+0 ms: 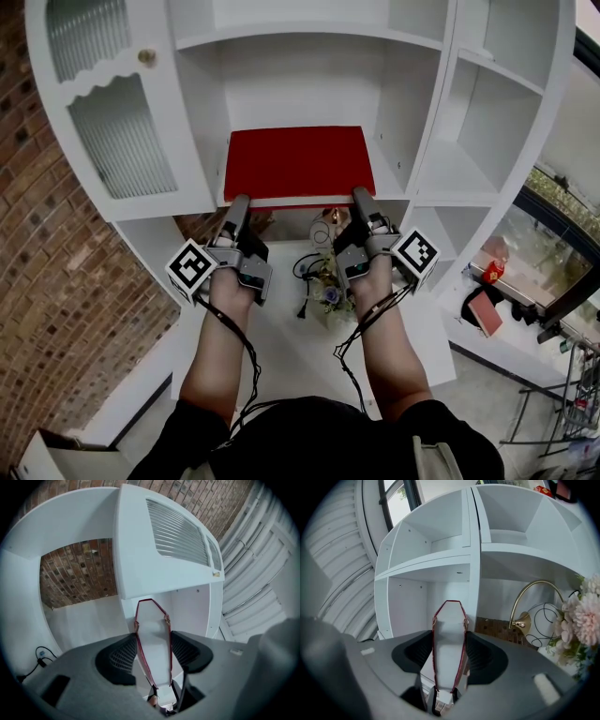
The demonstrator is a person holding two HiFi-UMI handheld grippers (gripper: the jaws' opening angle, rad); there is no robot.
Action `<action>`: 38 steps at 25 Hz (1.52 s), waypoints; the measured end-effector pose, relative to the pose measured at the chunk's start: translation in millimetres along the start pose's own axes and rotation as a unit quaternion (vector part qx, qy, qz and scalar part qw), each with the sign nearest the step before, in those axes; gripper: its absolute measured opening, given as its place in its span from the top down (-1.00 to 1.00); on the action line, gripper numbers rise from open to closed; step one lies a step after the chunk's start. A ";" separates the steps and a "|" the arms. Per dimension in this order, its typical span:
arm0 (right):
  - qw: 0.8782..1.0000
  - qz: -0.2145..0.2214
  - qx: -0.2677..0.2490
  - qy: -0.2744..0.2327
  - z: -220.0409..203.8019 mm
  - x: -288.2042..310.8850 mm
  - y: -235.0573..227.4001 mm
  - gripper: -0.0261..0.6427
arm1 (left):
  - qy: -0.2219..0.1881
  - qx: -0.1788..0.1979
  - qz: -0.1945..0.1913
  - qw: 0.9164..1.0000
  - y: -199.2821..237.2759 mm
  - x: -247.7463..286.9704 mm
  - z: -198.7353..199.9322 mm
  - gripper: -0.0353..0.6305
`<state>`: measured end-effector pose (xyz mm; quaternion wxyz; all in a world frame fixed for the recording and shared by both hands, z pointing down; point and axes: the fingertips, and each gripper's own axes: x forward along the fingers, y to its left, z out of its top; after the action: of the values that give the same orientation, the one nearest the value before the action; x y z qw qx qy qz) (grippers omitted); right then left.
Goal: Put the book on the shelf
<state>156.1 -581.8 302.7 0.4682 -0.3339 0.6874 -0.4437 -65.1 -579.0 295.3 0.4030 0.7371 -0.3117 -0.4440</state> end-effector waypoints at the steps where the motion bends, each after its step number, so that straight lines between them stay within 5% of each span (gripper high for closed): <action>1: 1.000 0.000 0.000 0.000 0.3 1.6 0.3 0.22 | -0.001 0.000 0.001 1.000 -0.2 1.5 0.6 0.17; 17: 0.999 -0.054 -0.007 0.000 6.1 12.9 -2.0 0.17 | -0.010 0.007 0.035 0.999 4.8 12.0 6.8 0.13; 24: 0.993 -0.115 -0.021 -0.021 5.2 17.1 -2.6 0.13 | -0.063 0.020 0.086 0.994 7.1 11.5 10.1 0.10; 34: 0.974 -0.221 -0.011 -0.046 7.0 22.7 -8.9 0.13 | -0.060 0.013 0.153 0.986 11.3 15.5 11.6 0.10; 38: 0.980 -0.190 -0.012 -0.060 6.6 23.8 0.1 0.08 | -0.048 0.026 0.145 0.988 7.4 16.3 11.2 0.10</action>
<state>154.3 -604.5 293.3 0.4118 -0.4901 0.5874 -0.4952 -69.2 -599.4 292.0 0.4285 0.6721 -0.4455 -0.4077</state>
